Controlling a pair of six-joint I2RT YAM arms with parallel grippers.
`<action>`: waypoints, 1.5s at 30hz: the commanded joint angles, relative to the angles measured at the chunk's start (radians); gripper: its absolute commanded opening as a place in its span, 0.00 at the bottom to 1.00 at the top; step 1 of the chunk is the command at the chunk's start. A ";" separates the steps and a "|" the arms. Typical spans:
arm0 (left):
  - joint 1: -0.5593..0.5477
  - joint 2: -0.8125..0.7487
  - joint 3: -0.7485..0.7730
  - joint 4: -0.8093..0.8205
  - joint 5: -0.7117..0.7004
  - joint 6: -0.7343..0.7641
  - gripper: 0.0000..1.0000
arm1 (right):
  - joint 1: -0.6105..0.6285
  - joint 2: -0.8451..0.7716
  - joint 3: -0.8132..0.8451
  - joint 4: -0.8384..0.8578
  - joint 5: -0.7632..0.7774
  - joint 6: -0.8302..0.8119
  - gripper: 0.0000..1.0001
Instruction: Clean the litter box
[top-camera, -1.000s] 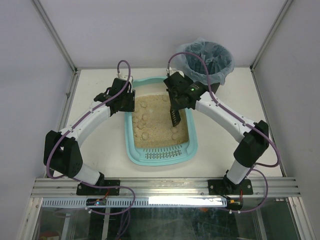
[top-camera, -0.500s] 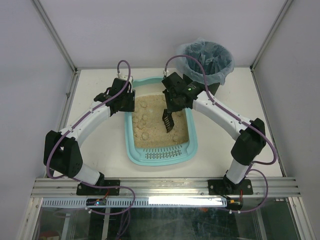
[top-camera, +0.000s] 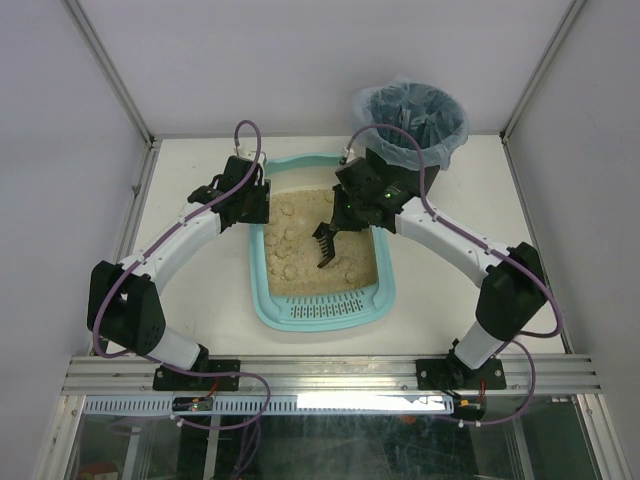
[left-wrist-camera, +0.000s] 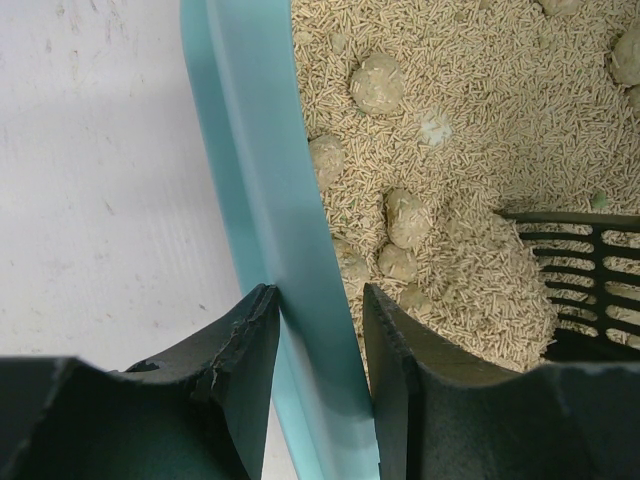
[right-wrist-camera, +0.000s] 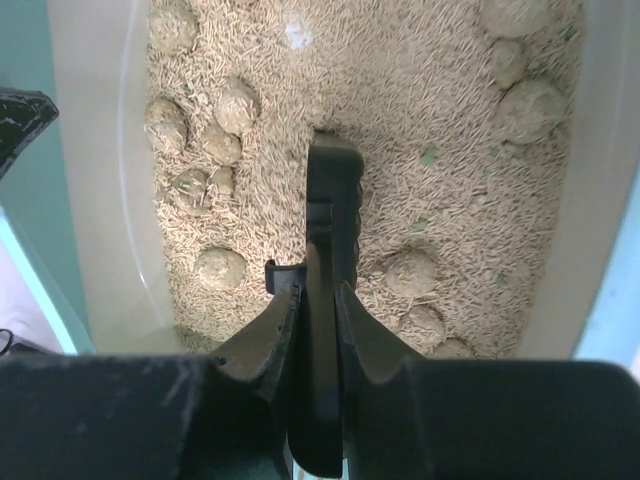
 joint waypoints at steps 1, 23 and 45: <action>0.006 -0.003 0.001 0.028 0.029 0.022 0.38 | -0.002 -0.028 -0.092 0.160 -0.102 0.128 0.00; 0.006 0.007 0.003 0.029 0.053 0.021 0.35 | 0.072 0.118 -0.369 0.624 -0.234 0.405 0.00; 0.006 0.005 0.002 0.028 0.044 0.022 0.36 | 0.047 -0.163 -0.591 0.942 -0.158 0.456 0.00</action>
